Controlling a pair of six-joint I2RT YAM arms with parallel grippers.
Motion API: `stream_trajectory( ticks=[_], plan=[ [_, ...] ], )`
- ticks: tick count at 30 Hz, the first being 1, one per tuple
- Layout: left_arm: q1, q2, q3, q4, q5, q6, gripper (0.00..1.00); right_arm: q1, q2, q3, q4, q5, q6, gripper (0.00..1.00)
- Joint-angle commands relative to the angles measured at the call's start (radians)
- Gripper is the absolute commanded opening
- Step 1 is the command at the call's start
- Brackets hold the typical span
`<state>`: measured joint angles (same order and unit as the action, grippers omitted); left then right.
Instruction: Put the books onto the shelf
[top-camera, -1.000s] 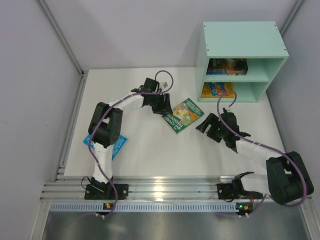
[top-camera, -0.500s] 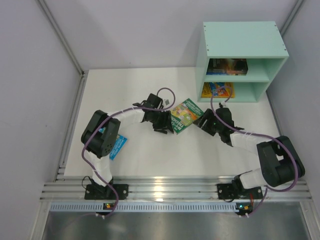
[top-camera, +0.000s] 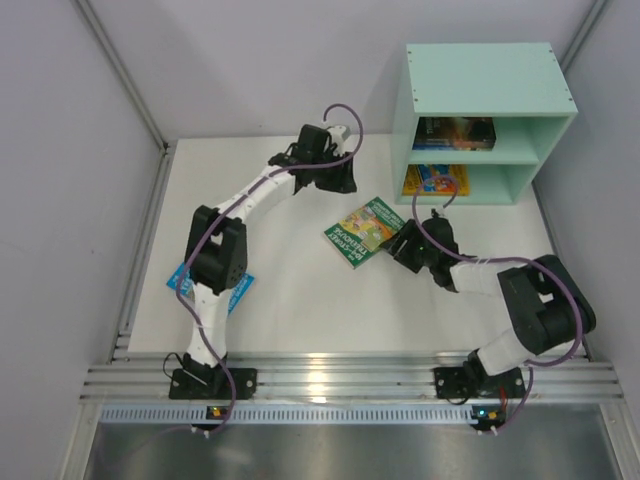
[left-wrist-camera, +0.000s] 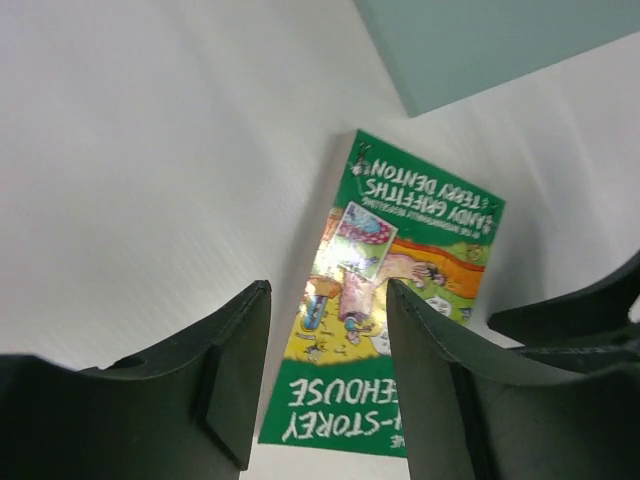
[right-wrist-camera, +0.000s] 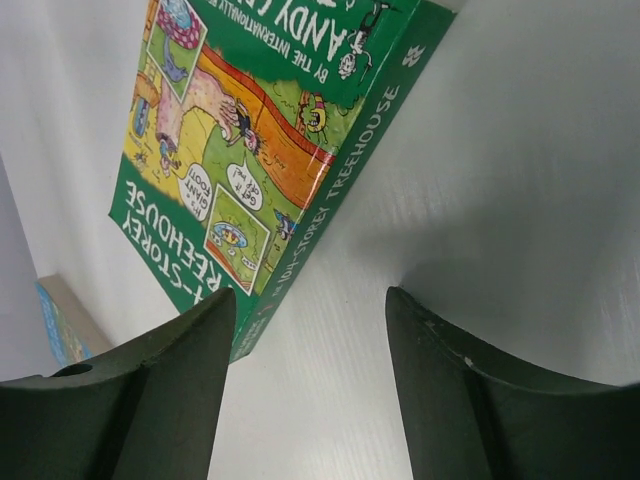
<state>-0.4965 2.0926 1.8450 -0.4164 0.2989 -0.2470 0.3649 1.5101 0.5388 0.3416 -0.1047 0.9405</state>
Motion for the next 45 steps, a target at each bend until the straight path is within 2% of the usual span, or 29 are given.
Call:
stream_trajectory(
  ticks=[1,7,10,13,17,19,23,26,29,37,45],
  plan=[
    [0.006,0.110,0.037,-0.033,0.039,0.071,0.55,0.031,0.044,0.041,0.085,0.017,0.021,0.61],
    [0.007,0.178,0.019,0.021,0.112,0.074,0.55,0.039,0.087,0.039,0.119,0.011,0.020,0.55],
    [0.006,0.178,-0.041,0.074,0.138,0.051,0.55,0.043,0.102,0.030,0.134,0.008,0.018,0.55],
    [0.006,0.158,-0.130,0.113,0.169,0.017,0.50,0.048,0.111,0.024,0.145,0.002,0.018,0.55],
    [0.004,0.089,-0.295,0.185,0.262,-0.070,0.36,0.049,0.101,0.024,0.126,-0.021,0.000,0.55],
    [0.000,0.054,-0.407,0.206,0.281,-0.122,0.29,0.049,0.078,0.035,0.036,-0.020,-0.029,0.55],
    [-0.023,-0.094,-0.622,0.326,0.322,-0.213,0.24,0.054,-0.005,0.017,-0.081,-0.024,-0.081,0.58],
    [-0.031,-0.154,-0.733,0.344,0.289,-0.267,0.19,0.055,-0.085,-0.011,-0.150,-0.004,-0.098,0.60],
    [-0.019,-0.143,-0.759,0.317,0.264,-0.279,0.10,0.055,-0.134,-0.033,-0.188,0.017,-0.097,0.62],
    [0.055,-0.054,-0.783,0.289,0.289,-0.313,0.00,0.054,-0.087,-0.037,-0.164,-0.079,-0.109,0.73],
    [0.062,-0.039,-0.782,0.261,0.270,-0.304,0.00,0.057,-0.031,-0.043,-0.104,-0.128,-0.052,0.77]
  ],
)
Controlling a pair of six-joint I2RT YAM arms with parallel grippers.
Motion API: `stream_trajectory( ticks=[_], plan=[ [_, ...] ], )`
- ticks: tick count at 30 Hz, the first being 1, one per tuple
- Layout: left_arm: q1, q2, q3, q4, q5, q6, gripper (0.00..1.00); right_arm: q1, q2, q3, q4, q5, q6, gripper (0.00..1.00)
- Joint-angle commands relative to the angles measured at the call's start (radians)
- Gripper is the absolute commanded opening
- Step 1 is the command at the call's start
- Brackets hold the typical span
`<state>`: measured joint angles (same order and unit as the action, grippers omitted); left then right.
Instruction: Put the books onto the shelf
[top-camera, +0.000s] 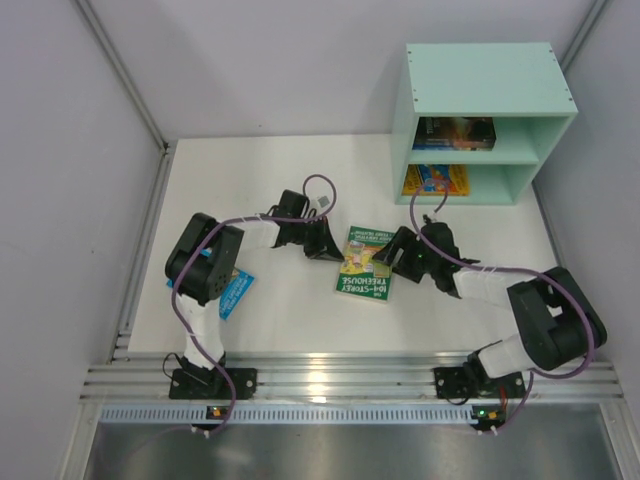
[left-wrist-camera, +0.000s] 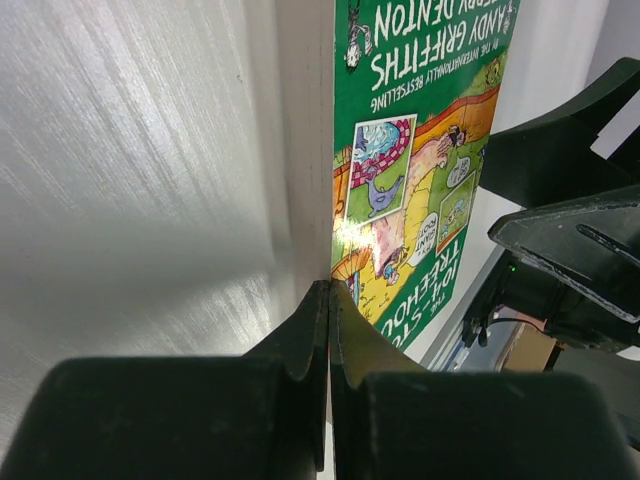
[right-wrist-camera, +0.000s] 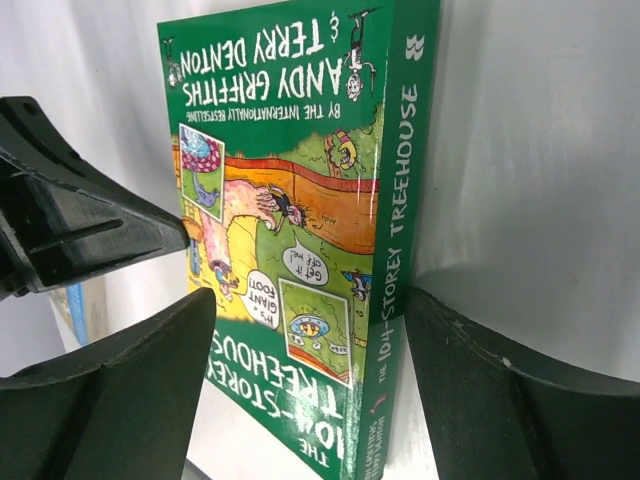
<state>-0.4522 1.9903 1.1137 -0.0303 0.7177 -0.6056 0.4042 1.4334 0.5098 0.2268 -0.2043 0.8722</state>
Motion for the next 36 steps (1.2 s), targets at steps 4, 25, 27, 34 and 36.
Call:
stream_trajectory(
  ticks=[4,25,27,34,36],
  plan=[
    [0.020,0.070,-0.057,-0.126,-0.155,0.056,0.00,0.016,0.081,-0.051,0.188,-0.133,0.079,0.77],
    [0.021,0.061,-0.037,-0.154,-0.132,0.075,0.00,-0.010,0.259,-0.235,0.856,-0.308,0.329,0.50],
    [0.020,0.050,-0.035,-0.151,-0.123,0.082,0.00,-0.015,0.259,-0.238,0.856,-0.294,0.329,0.48],
    [0.021,0.009,-0.019,-0.166,-0.101,0.075,0.12,-0.024,0.279,-0.319,1.087,-0.248,0.421,0.01],
    [0.021,-0.030,0.029,-0.201,-0.093,0.081,0.21,-0.044,0.247,-0.367,1.125,-0.239,0.448,0.00]
  ],
)
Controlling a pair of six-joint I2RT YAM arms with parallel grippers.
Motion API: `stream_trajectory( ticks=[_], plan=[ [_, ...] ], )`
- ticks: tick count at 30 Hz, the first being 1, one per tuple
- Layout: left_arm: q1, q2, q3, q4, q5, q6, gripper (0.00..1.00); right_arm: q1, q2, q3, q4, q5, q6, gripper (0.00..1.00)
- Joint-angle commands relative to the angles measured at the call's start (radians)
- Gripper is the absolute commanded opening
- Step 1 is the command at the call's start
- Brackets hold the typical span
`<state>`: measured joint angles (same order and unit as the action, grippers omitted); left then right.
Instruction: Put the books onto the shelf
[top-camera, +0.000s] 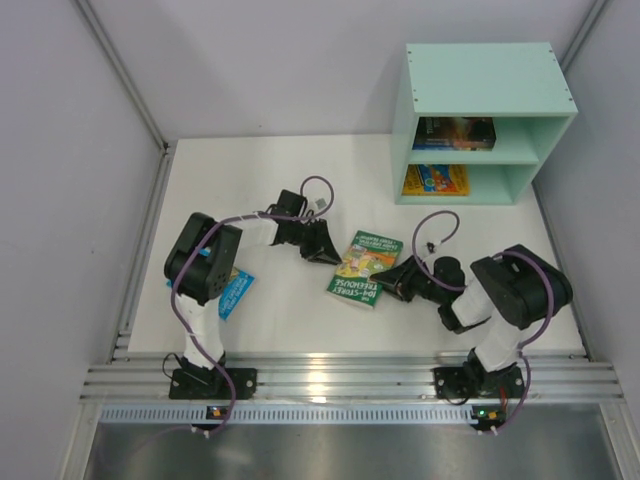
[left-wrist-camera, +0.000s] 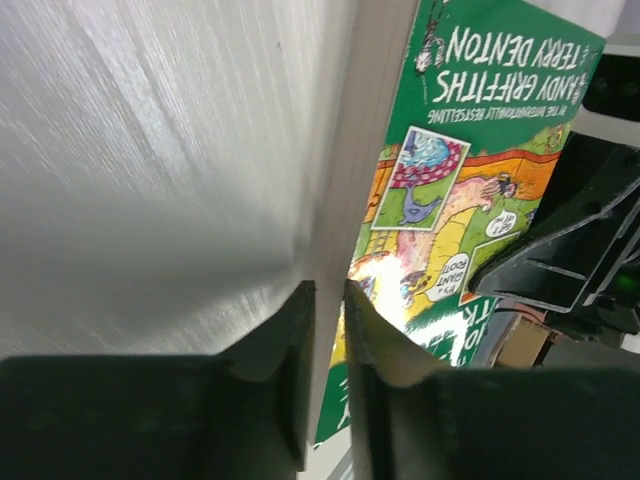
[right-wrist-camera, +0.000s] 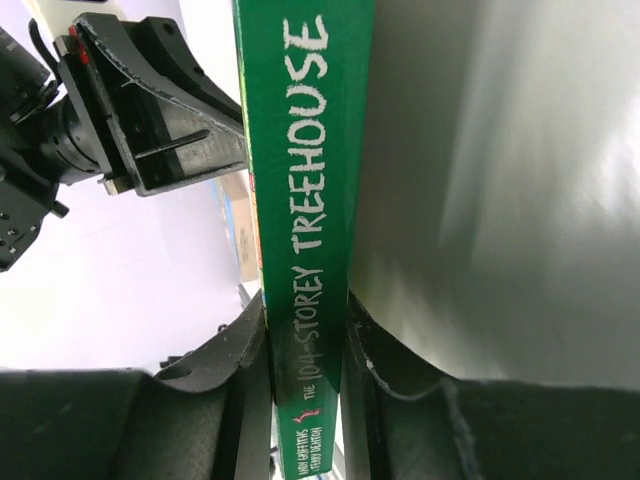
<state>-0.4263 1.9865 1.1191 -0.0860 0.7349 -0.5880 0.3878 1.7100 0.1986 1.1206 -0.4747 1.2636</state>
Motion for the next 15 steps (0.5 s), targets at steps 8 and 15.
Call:
stream_trajectory(
  ticks=[8,15],
  plan=[
    [-0.002,-0.259,0.145,-0.323,-0.155,0.062,0.60,-0.104,-0.469,-0.065,-0.341,0.125,-0.085,0.00],
    [0.003,-0.442,0.134,-0.394,-0.183,0.060,0.99,-0.330,-0.803,0.102,-0.954,0.203,-0.268,0.00]
  ],
)
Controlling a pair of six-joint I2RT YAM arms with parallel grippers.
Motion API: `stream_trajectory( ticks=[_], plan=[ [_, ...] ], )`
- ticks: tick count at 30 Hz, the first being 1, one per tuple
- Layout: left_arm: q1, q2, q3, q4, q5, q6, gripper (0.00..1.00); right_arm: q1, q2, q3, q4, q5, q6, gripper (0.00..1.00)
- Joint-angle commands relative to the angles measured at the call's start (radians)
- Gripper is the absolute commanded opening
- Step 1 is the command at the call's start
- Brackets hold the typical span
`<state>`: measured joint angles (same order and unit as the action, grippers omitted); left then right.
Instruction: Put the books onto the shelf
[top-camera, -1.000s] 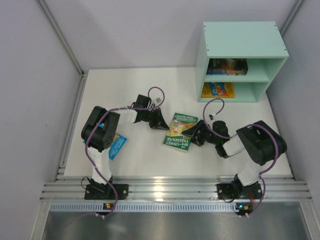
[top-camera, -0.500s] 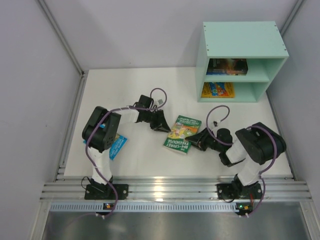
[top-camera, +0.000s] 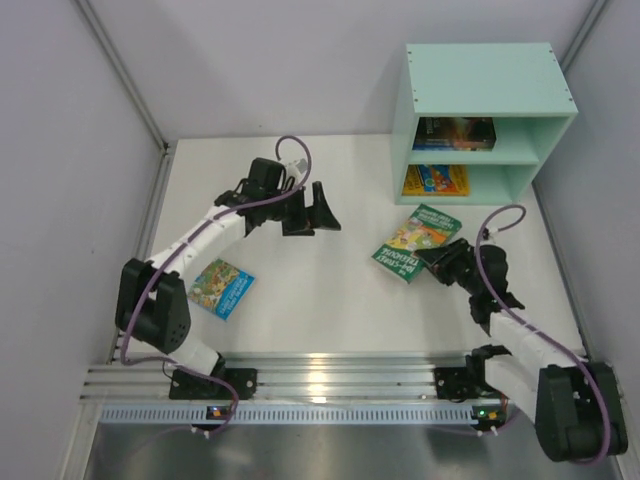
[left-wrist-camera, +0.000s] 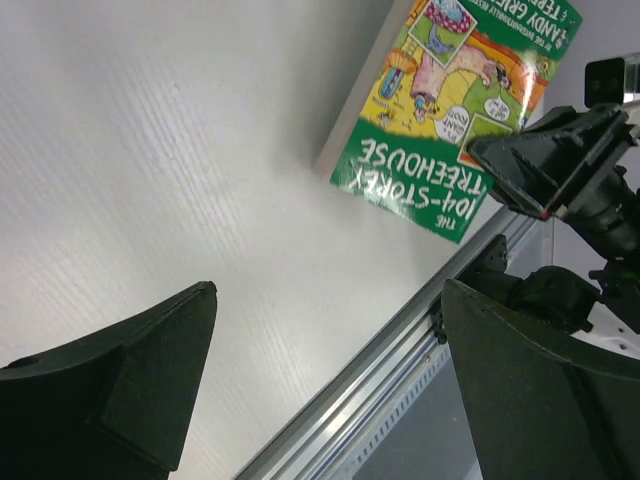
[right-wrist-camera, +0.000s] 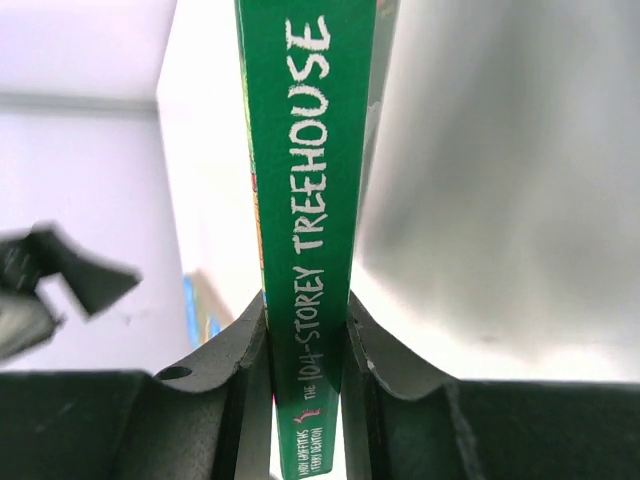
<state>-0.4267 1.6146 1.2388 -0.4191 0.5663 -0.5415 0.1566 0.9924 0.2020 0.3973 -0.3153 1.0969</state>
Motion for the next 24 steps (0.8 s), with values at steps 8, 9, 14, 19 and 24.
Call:
stream_trajectory(
  ticks=[8,9,14,19,24],
  plan=[
    [0.003,-0.222,-0.055,-0.052,0.004,0.025,0.99,-0.293,-0.071,0.249,-0.238,0.005,-0.059,0.00],
    [0.003,-0.226,-0.062,-0.040,0.013,0.022,0.99,-0.299,-0.064,0.260,-0.220,0.027,-0.043,0.00],
    [0.003,-0.262,-0.140,0.035,0.058,-0.006,0.99,-0.308,-0.014,0.327,-0.196,0.133,0.021,0.00],
    [0.003,-0.262,-0.159,0.066,0.090,-0.015,0.99,-0.308,0.061,0.329,-0.042,0.205,0.119,0.00],
    [0.006,-0.245,-0.134,0.076,0.138,0.008,0.99,-0.308,0.109,0.327,0.133,0.311,0.175,0.00]
  ],
)
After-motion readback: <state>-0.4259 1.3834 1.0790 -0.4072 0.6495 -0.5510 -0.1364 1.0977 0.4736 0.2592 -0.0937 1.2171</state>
